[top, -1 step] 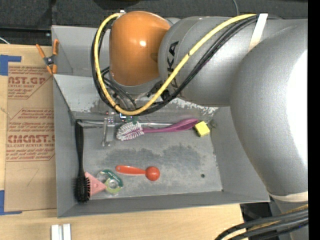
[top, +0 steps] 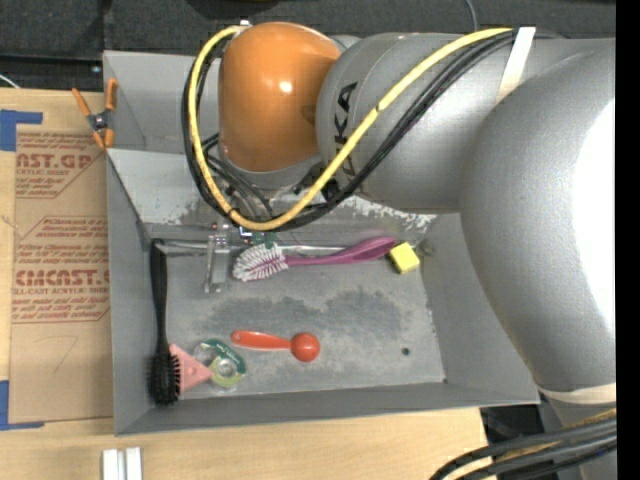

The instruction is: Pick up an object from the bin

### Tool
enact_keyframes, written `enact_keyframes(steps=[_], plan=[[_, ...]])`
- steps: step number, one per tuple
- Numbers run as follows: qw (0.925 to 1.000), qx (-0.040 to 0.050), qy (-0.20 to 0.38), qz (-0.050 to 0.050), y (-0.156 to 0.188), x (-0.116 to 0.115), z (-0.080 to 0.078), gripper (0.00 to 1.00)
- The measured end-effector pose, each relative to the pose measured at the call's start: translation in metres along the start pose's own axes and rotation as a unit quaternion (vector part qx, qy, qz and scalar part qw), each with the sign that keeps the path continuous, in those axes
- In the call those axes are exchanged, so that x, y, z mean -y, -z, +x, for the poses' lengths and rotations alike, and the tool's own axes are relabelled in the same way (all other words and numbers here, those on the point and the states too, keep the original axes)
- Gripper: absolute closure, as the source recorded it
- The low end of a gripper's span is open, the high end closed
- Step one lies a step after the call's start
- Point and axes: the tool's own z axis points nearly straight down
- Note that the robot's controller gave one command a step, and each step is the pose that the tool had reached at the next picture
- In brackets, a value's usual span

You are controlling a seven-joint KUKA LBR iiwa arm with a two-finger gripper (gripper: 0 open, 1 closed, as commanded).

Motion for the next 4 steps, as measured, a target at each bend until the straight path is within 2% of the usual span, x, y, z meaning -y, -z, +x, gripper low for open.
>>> enact_keyframes(steps=[1,2,3,4], plan=[[0.9988,0.0057,-0.049,-0.001,0.1,0.063,0.01,0.0],[0.9993,0.0069,-0.038,-0.002,0.087,0.06,0.01,0.0],[0.9857,0.0068,0.168,0.0,0.076,0.042,-0.002,0.0],[0.9991,-0.0012,0.043,0.0,0.011,0.069,0.046,0.0]])
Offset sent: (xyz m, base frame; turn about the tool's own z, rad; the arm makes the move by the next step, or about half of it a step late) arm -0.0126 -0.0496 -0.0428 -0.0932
